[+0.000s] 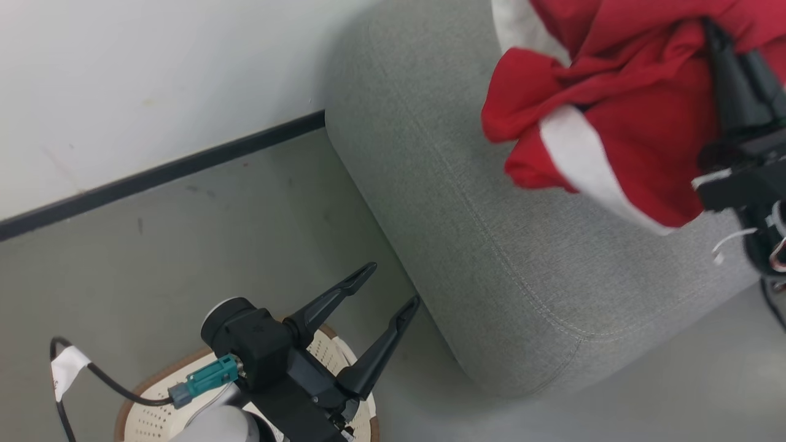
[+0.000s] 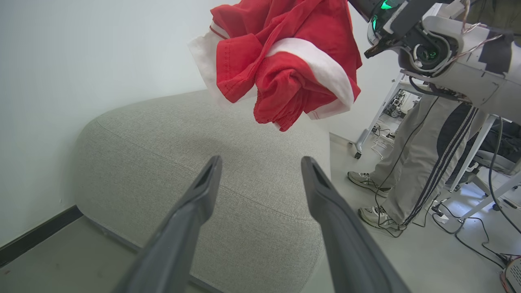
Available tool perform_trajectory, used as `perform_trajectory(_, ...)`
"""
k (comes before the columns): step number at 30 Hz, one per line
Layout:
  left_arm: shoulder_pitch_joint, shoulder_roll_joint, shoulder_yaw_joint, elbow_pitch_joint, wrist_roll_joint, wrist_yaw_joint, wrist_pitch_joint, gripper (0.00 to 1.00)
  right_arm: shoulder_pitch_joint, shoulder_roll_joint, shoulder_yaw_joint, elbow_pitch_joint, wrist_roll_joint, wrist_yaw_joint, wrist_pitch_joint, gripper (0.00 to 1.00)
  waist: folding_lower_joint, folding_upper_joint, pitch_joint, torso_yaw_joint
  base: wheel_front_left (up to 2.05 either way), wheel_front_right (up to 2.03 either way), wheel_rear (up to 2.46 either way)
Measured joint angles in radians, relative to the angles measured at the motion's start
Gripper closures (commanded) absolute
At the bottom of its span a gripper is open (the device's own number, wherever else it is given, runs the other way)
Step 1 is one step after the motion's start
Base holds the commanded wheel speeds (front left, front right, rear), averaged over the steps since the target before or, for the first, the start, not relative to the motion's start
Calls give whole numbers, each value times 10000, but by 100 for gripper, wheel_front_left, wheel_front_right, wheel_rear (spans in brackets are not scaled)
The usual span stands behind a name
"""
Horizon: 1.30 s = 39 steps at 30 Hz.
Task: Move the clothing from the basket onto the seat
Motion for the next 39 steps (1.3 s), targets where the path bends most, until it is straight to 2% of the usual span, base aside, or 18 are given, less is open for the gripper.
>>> perform_trajectory(11, -207, 395, 207, -633, 13, 0, 253, 0, -1255, -729, -617, 1344, -12, 35, -6, 100, 0, 0, 1048, 343, 0, 0, 0)
perform_trajectory(18, -669, 702, 353, -1011, 151, -2, 445, 0, -2008, -800, -899, 2119, -17, 19, -10, 100, 0, 0, 1828, 622, 0, 0, 0)
perform_trajectory(27, -1101, 784, 313, -1208, 435, -17, 652, 0, -2778, -830, -1262, 2961, -324, -629, -15, 100, 0, 0, 2723, 948, 0, 0, 0)
perform_trajectory(33, -1166, 961, 364, -1164, 439, -102, 646, 0, -2786, -606, -1024, 3977, -650, -1108, -17, 100, 0, 1, 3033, 1154, 0, 0, 0)
perform_trajectory(39, -1172, 945, 362, -1106, 437, -176, 635, 0, -2270, -525, -727, 5193, -677, -1212, 267, 100, -1, -1, 3032, 1213, 0, 0, 0)
